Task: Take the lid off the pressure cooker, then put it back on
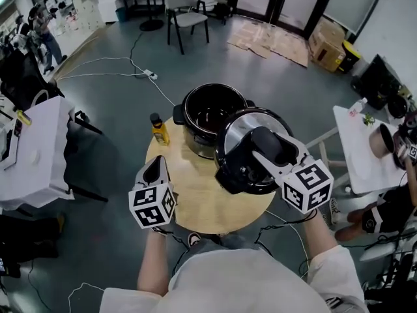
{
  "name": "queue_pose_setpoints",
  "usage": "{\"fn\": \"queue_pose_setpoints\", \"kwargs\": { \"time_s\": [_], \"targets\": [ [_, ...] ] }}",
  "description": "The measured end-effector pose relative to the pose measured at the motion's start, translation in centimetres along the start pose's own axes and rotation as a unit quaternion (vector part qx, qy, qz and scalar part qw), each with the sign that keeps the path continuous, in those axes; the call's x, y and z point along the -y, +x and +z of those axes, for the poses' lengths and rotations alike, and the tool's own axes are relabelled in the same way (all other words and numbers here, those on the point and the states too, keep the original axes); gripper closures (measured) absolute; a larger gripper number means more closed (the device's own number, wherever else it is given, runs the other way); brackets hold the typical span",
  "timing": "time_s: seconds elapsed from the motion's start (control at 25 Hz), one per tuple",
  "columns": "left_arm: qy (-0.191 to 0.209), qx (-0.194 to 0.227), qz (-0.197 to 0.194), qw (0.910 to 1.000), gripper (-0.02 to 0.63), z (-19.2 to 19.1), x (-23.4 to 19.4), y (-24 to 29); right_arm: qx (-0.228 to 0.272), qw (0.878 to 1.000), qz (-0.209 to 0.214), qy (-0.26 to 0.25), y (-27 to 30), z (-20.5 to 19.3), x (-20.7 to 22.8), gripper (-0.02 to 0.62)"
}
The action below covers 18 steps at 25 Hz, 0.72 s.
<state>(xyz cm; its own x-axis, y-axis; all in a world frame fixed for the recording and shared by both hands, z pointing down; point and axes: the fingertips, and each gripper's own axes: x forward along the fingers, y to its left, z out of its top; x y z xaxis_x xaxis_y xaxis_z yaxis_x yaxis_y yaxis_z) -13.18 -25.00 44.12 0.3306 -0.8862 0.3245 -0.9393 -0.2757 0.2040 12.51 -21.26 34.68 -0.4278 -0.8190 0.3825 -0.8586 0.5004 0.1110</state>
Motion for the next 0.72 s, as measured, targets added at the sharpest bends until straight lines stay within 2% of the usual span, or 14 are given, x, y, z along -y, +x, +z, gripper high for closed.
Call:
{"fn": "queue_pose_setpoints", "kwargs": {
  "time_s": [0.72],
  "targets": [
    [-0.047, 0.014, 0.108, 0.9929, 0.615, -0.6, -1.7, -2.0, 0.015, 0.991, 0.111, -0.071, 6.5, 4.1, 4.5, 0.313]
  ]
}}
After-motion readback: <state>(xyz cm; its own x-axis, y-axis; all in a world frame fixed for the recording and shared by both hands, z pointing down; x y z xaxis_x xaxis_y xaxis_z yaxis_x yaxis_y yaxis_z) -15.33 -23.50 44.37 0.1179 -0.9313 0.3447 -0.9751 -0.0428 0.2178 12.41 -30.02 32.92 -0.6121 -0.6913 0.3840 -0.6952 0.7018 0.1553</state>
